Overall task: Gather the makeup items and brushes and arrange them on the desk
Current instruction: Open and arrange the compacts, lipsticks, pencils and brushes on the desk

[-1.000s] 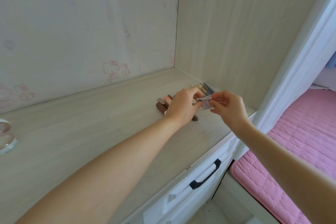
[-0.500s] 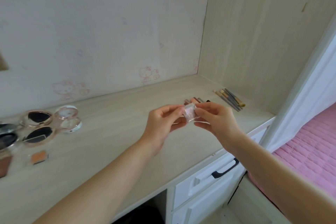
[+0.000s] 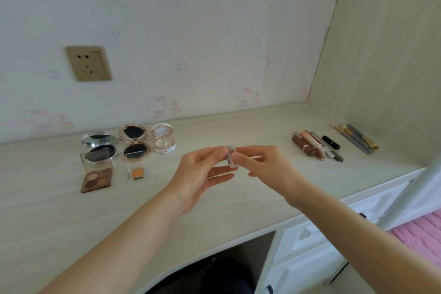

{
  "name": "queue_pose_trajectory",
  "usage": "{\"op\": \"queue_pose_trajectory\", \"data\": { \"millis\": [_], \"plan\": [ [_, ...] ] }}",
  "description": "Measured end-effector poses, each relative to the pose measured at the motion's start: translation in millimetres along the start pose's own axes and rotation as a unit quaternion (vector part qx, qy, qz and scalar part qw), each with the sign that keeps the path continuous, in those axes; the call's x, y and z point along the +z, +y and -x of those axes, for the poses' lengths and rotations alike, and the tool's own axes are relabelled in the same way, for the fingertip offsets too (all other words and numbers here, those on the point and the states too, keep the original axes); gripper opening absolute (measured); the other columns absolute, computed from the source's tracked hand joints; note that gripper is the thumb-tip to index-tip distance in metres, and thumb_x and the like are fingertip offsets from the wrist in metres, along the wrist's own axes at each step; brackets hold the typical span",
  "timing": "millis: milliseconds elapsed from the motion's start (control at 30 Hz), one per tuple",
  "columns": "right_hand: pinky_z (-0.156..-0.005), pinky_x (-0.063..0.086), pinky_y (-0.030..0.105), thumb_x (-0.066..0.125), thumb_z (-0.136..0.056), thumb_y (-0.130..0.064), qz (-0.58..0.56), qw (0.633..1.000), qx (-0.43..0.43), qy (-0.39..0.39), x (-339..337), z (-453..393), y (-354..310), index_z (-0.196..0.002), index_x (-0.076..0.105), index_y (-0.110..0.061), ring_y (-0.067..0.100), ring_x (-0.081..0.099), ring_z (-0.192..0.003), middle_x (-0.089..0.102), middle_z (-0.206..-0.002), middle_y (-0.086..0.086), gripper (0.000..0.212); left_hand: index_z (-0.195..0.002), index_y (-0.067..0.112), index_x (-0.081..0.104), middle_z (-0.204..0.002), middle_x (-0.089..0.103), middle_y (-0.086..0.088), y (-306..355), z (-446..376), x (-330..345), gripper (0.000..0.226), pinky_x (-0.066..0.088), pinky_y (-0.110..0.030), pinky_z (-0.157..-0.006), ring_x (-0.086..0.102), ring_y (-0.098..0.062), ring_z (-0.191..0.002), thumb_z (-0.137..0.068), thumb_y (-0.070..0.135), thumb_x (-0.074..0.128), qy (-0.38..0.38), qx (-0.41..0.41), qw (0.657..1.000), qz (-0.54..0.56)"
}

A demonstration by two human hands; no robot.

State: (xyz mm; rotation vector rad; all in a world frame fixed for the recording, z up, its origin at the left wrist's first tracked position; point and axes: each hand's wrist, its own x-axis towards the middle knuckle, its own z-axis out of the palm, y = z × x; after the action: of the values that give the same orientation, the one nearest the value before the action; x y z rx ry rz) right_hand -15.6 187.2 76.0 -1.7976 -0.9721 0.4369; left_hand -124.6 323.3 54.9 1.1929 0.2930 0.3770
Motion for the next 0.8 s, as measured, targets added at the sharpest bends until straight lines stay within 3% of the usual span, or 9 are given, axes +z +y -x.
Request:
{"op": "queue_pose_trajectory", "data": {
  "millis": [100, 200, 333, 500, 633, 700, 800],
  "plan": [
    [-0.074, 0.051, 0.019, 0.069, -0.074, -0.055, 0.033, 0.999, -0.008, -0.004, 20.3, -4.1, -8.1, -0.081, 0.069, -0.052, -0.004, 0.065, -0.082, 0.069, -0.089, -0.025, 0.008, -0.104, 0.008, 0.073, -0.108, 0.071, -0.014, 5.0, 11.7, -18.8, 0.029, 0.057, -0.033, -0.079, 0.069, -0.031, -0.099, -0.083, 0.028, 0.069, 0.005, 0.013, 1.0, 0.004],
    [-0.074, 0.052, 0.019, 0.074, -0.071, -0.05, 0.031, 0.999, -0.009, 0.0, 39.1, -7.5, -15.3, -0.098, 0.072, -0.037, -0.002, 0.066, -0.079, 0.069, -0.09, -0.018, 0.03, -0.104, 0.009, 0.073, -0.107, 0.071, -0.015, 8.7, 21.6, -35.1, 0.033, 0.057, -0.032, -0.078, 0.069, -0.031, -0.097, -0.077, 0.029, 0.073, 0.024, 0.025, 0.999, 0.022],
    [-0.077, 0.054, 0.023, 0.077, -0.073, -0.042, 0.028, 0.999, -0.022, -0.028, 61.9, -12.6, -23.6, -0.088, 0.071, -0.04, -0.002, 0.068, -0.08, 0.071, -0.088, -0.019, 0.016, -0.107, 0.007, 0.071, -0.106, 0.072, -0.014, 11.1, 34.1, -57.6, 0.033, 0.057, -0.031, -0.076, 0.07, -0.031, -0.095, -0.077, 0.022, 0.07, 0.051, 0.038, 0.998, 0.029],
    [-0.081, 0.053, 0.024, 0.071, -0.081, -0.031, 0.056, 0.995, -0.04, -0.079, 91.4, -17.6, -31.6, -0.098, 0.074, -0.028, -0.004, 0.068, -0.083, 0.073, -0.089, -0.016, 0.017, -0.113, 0.003, 0.067, -0.107, 0.071, -0.016, 13.5, 51.6, -85.5, 0.039, 0.057, -0.032, -0.079, 0.069, -0.031, -0.098, -0.077, 0.019, 0.069, 0.076, 0.047, 0.996, 0.014],
    [-0.086, 0.052, 0.022, 0.065, -0.087, -0.028, 0.078, 0.99, -0.052, -0.108, 109.1, -22.0, -36.3, -0.105, 0.073, -0.029, -0.005, 0.066, -0.088, 0.073, -0.094, -0.016, 0.02, -0.11, 0.002, 0.068, -0.105, 0.071, -0.019, 13.6, 61.0, -101.8, 0.037, 0.058, -0.034, -0.079, 0.069, -0.034, -0.096, -0.077, 0.016, 0.068, 0.098, 0.05, 0.993, 0.033],
    [-0.088, 0.053, 0.028, 0.063, -0.088, -0.028, 0.078, 0.99, -0.04, -0.111, 113.0, -24.9, -36.4, -0.103, 0.074, -0.028, -0.001, 0.067, -0.089, 0.073, -0.093, -0.013, 0.019, -0.109, 0.002, 0.069, -0.106, 0.07, -0.02, 13.4, 64.1, -109.2, 0.034, 0.058, -0.033, -0.076, 0.069, -0.034, -0.096, -0.078, 0.015, 0.067, 0.104, 0.046, 0.993, 0.044],
    [-0.09, 0.053, 0.042, 0.06, -0.091, -0.027, 0.059, 0.991, -0.018, -0.119, 114.6, -27.8, -35.8, -0.094, 0.075, -0.018, 0.018, 0.068, -0.091, 0.073, -0.091, 0.003, 0.018, -0.11, 0.003, 0.068, -0.107, 0.07, -0.018, 13.9, 66.9, -118.4, 0.034, 0.058, -0.032, -0.074, 0.069, -0.033, -0.096, -0.079, 0.016, 0.065, 0.105, 0.038, 0.992, 0.062]
  ]
}}
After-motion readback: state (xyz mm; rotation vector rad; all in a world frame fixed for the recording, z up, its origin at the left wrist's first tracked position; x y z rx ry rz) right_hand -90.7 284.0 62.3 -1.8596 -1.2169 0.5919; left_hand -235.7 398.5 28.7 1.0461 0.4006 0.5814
